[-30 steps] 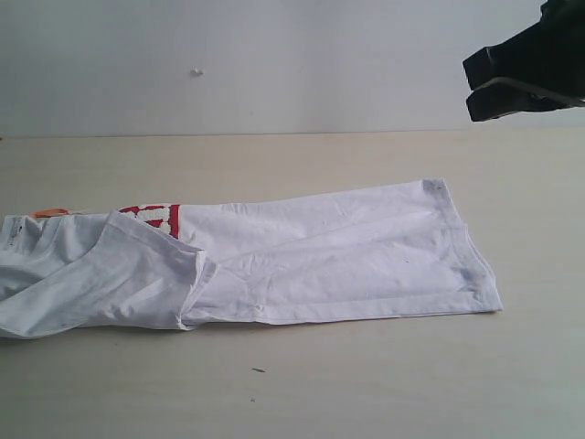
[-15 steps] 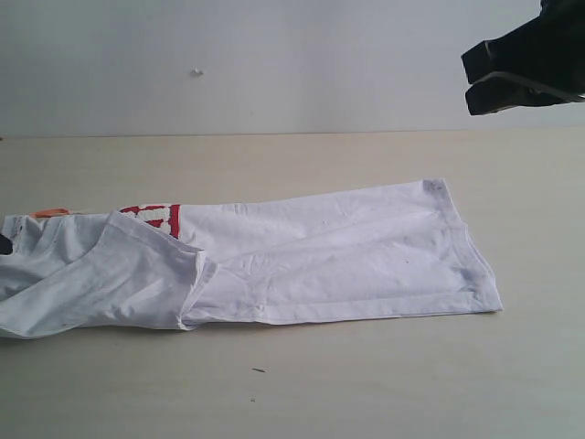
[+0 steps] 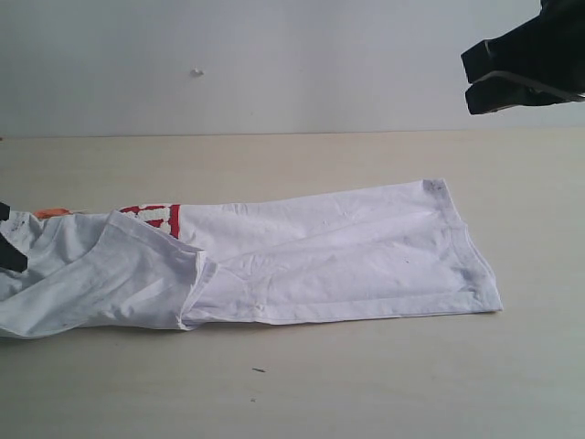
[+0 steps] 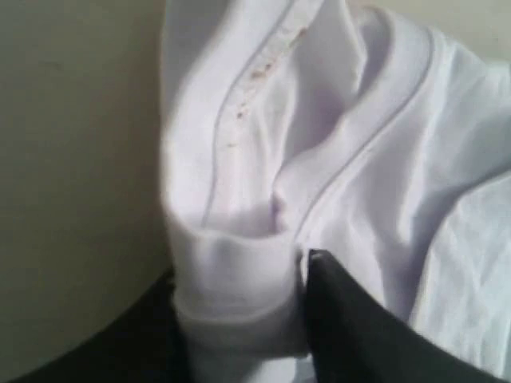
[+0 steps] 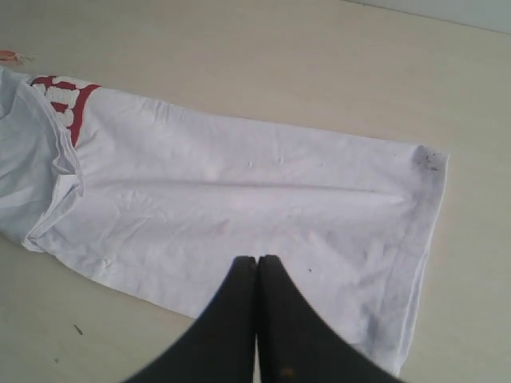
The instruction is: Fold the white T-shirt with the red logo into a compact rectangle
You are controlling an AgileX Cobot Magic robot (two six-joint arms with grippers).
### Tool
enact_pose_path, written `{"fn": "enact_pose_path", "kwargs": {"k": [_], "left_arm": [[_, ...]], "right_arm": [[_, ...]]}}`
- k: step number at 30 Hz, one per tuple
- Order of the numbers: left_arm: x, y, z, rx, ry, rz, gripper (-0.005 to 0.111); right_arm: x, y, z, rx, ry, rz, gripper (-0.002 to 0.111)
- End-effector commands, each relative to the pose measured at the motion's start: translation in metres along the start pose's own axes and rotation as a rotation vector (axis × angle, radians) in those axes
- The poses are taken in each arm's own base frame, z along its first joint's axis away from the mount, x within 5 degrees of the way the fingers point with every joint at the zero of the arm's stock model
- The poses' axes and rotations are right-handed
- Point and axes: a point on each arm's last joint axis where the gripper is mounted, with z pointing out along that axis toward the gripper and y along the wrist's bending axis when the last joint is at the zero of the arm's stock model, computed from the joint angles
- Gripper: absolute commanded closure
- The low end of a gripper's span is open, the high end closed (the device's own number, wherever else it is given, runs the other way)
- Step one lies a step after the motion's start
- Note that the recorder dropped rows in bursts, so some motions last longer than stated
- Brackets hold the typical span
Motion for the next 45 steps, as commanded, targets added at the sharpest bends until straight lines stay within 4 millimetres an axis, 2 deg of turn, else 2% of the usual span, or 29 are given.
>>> {"fn": "enact_pose_path", "kwargs": {"k": [1, 2, 6, 13, 16, 20, 24, 30, 34, 36, 39, 42, 45], "left_arm": [[0.007, 0.007, 0.010, -0.033, 0.063, 0.012, 0.100], [0.006, 0.006, 0.008, -0.022, 0.070, 0.016, 0.107], [-0.002, -0.012, -0.001, 0.083, 0.079, 0.009, 0.107], [-0.005, -0.057, -0.032, 0.092, 0.012, 0.117, 0.107], [-0.004, -0.084, -0.053, 0.092, -0.046, 0.138, 0.107], [-0.002, -0.130, -0.075, 0.136, -0.116, 0.189, 0.107], [0.007, -0.183, -0.081, 0.188, -0.129, 0.268, 0.107], [0.025, -0.262, -0.064, 0.262, -0.098, 0.364, 0.107], [0.045, -0.318, -0.046, 0.318, -0.097, 0.431, 0.107], [0.055, -0.337, -0.035, 0.340, -0.082, 0.461, 0.107], [0.076, -0.362, -0.003, 0.354, -0.035, 0.496, 0.107], [0.092, -0.378, 0.033, 0.346, -0.009, 0.533, 0.107], [0.107, -0.390, 0.068, 0.338, 0.042, 0.563, 0.099]], "right_arm": [[-0.001, 0.001, -0.002, -0.005, -0.015, -0.001, 0.108], [-0.001, 0.001, -0.002, -0.005, -0.015, -0.001, 0.108], [-0.001, 0.002, -0.002, -0.010, -0.017, 0.003, 0.108], [-0.001, 0.003, -0.002, -0.026, -0.020, 0.013, 0.108], [-0.001, 0.003, -0.002, -0.027, -0.018, 0.013, 0.108], [-0.003, 0.004, -0.003, -0.030, -0.024, 0.013, 0.108], [-0.006, 0.006, -0.008, -0.042, -0.015, 0.008, 0.108], [-0.009, 0.010, -0.016, -0.065, -0.001, 0.002, 0.108], [-0.009, 0.013, -0.025, -0.063, -0.026, -0.004, 0.108], [-0.010, 0.015, -0.030, -0.062, -0.041, -0.008, 0.108], [-0.010, 0.017, -0.039, -0.058, -0.068, -0.016, 0.108], [-0.009, 0.020, -0.047, -0.057, -0.091, -0.024, 0.108], [-0.009, 0.022, -0.053, -0.056, -0.106, -0.030, 0.108]]}}
